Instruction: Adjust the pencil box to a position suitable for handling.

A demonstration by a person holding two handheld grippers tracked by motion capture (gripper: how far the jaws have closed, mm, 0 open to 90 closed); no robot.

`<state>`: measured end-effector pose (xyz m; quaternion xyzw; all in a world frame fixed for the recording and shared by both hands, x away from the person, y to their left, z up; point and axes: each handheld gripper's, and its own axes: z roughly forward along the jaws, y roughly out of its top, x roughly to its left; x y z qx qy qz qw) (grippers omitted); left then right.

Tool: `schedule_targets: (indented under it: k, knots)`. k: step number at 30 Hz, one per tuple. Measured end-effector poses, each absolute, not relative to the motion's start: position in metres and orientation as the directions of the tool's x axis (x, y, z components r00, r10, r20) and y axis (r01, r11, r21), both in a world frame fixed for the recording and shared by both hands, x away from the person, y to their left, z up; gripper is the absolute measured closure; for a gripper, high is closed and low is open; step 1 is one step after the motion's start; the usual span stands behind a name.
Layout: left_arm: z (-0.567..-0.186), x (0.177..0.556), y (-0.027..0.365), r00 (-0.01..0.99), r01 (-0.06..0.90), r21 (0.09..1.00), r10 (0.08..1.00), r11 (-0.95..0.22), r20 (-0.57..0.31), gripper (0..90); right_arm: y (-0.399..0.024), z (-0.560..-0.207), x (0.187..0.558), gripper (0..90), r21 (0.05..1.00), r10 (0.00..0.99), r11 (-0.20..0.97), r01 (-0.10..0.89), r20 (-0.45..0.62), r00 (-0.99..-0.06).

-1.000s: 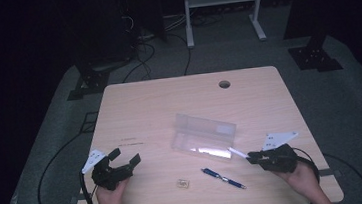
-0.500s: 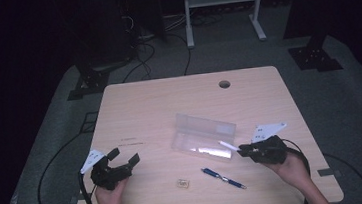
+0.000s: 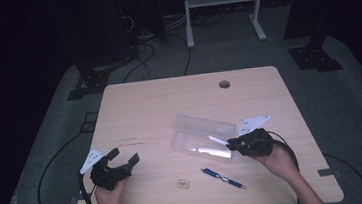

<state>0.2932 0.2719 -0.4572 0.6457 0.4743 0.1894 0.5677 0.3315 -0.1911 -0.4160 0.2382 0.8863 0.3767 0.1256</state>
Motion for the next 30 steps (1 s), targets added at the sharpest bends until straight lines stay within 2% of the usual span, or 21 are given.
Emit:
schedule_targets:
  k: [30]
  knots:
    - [-0.457, 0.293, 0.272, 0.480, 0.396, 0.914, 0.827, 0.094, -0.293, 2.1, -0.157, -0.416, 0.355, 78.3, 0.702, 0.500, 0.633, 0.327, -0.049, -0.865]
